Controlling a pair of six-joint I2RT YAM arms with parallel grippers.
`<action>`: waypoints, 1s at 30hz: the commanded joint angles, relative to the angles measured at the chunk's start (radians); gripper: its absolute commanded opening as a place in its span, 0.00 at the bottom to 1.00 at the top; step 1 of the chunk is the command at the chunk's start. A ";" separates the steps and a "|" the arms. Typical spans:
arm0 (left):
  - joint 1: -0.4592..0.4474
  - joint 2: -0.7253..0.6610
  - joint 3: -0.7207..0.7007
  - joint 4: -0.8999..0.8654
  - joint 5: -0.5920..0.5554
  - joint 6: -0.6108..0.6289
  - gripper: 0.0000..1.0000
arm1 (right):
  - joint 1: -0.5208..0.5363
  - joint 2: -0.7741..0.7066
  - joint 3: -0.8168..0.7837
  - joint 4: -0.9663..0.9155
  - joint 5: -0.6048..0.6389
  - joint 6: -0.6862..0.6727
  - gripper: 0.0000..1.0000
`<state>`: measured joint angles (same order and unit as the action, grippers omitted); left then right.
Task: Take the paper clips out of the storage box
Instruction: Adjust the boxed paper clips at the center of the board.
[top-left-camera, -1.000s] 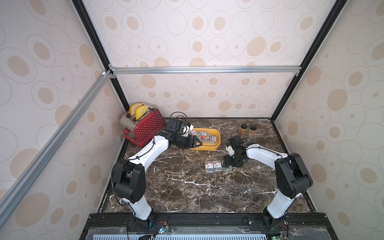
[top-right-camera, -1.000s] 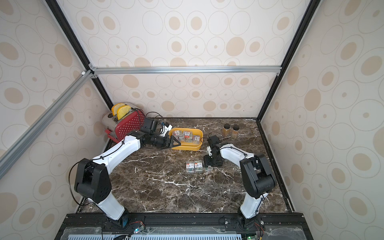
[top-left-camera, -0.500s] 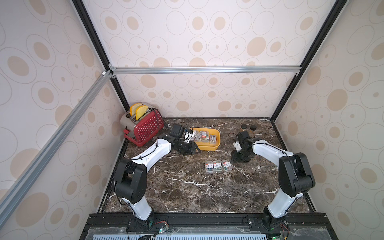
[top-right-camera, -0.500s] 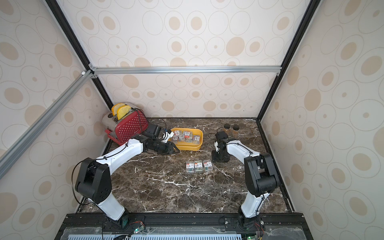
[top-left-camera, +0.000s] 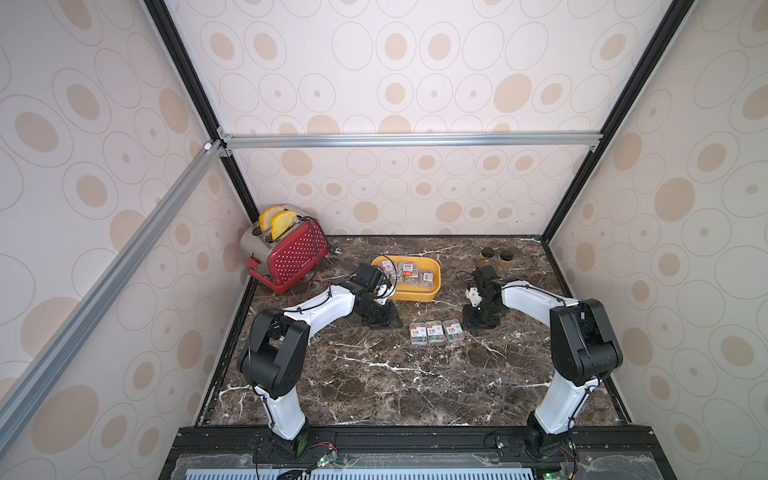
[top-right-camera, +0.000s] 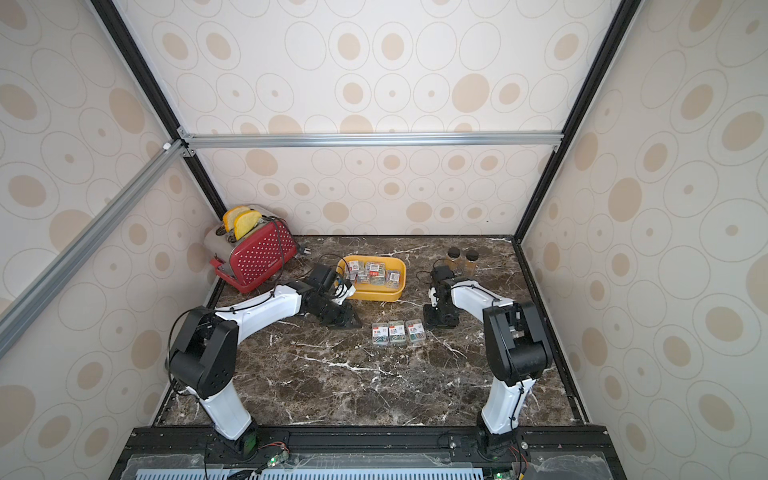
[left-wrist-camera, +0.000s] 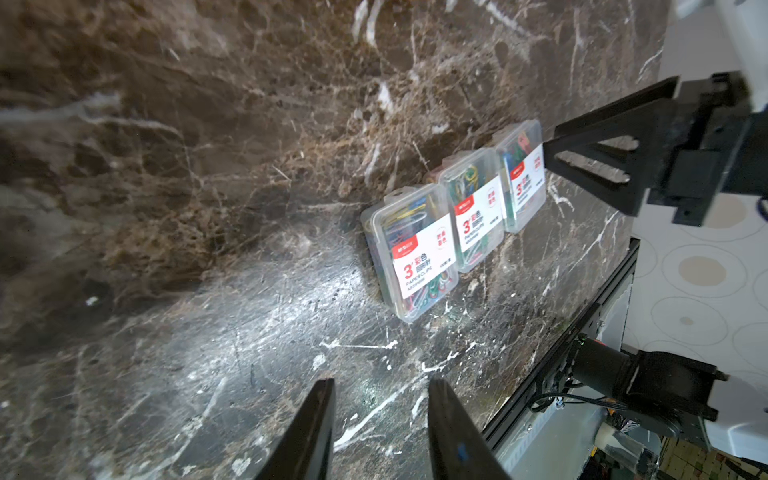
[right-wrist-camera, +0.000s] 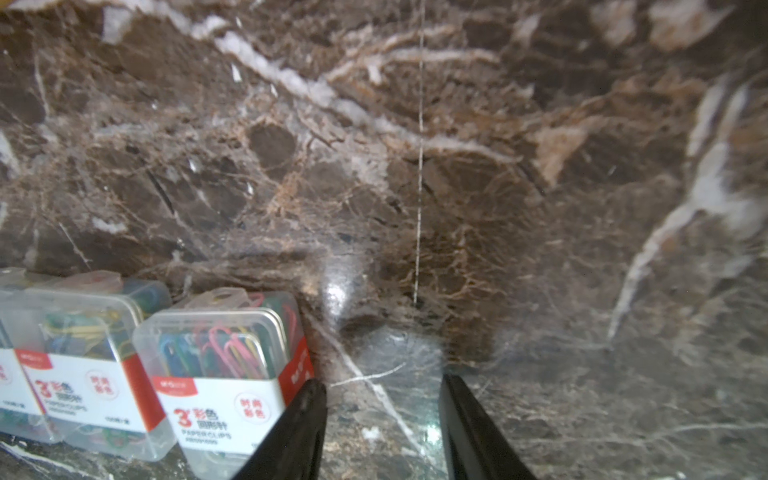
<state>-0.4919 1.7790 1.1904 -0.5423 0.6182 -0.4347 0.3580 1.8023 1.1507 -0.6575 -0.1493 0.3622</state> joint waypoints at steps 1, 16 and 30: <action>-0.013 0.028 0.003 -0.003 -0.009 0.029 0.38 | 0.006 0.014 -0.021 0.000 -0.025 0.003 0.49; -0.033 0.142 0.044 0.015 0.001 0.048 0.37 | 0.038 0.009 -0.034 -0.001 -0.035 0.017 0.48; -0.037 0.120 0.057 -0.003 -0.047 0.060 0.48 | 0.039 -0.028 -0.026 -0.015 -0.014 0.024 0.57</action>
<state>-0.5228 1.9293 1.2167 -0.5194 0.6037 -0.3969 0.3897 1.8015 1.1309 -0.6479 -0.1764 0.3824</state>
